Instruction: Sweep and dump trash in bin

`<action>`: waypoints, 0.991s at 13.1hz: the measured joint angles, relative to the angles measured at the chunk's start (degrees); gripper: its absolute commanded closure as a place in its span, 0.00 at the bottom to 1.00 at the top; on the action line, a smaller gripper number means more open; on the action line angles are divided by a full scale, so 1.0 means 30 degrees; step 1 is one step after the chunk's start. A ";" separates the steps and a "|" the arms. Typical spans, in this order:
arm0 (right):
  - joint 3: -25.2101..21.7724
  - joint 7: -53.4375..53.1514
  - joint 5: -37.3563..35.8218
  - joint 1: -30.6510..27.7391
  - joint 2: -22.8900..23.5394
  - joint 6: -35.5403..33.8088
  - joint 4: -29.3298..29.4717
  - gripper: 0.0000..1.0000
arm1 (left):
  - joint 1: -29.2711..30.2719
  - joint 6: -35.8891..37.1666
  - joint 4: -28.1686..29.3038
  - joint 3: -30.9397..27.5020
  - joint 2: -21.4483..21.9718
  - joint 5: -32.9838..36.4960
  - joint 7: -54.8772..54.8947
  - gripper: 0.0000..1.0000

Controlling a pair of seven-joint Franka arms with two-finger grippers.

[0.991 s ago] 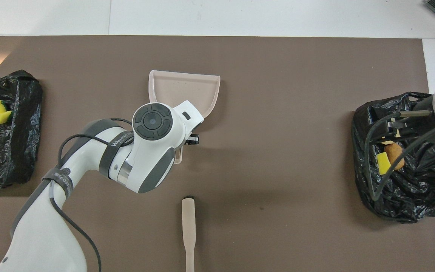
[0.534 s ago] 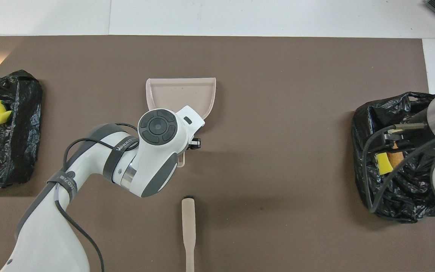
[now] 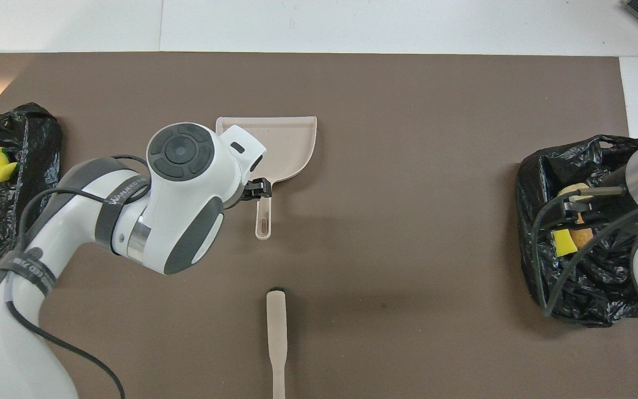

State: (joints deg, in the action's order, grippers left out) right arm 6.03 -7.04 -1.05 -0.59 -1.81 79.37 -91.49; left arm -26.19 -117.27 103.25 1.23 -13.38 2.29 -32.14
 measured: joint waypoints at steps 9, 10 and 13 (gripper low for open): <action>-0.1812 0.0008 0.0017 0.1385 -0.0001 0.0220 0.0023 0.00 | 0.4252 0.2854 -0.2661 -0.0102 0.0205 0.0001 0.4756 0.00; -0.1823 0.0008 0.0017 0.1385 -0.0001 0.0236 0.0040 0.00 | 0.4837 0.3330 -0.2959 -0.0108 0.0213 0.0001 0.5644 0.00; -0.2029 0.0008 0.0017 0.1307 0.0001 0.0246 0.0045 0.00 | 0.6671 0.4655 -0.3866 -0.0161 0.0374 0.0002 0.9086 0.00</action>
State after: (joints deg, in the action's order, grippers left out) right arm -0.06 -7.02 -1.00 3.33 -1.81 80.11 -91.36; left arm -6.18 -103.31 91.65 0.75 -12.25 2.30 -4.88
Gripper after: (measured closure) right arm 0.000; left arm 0.000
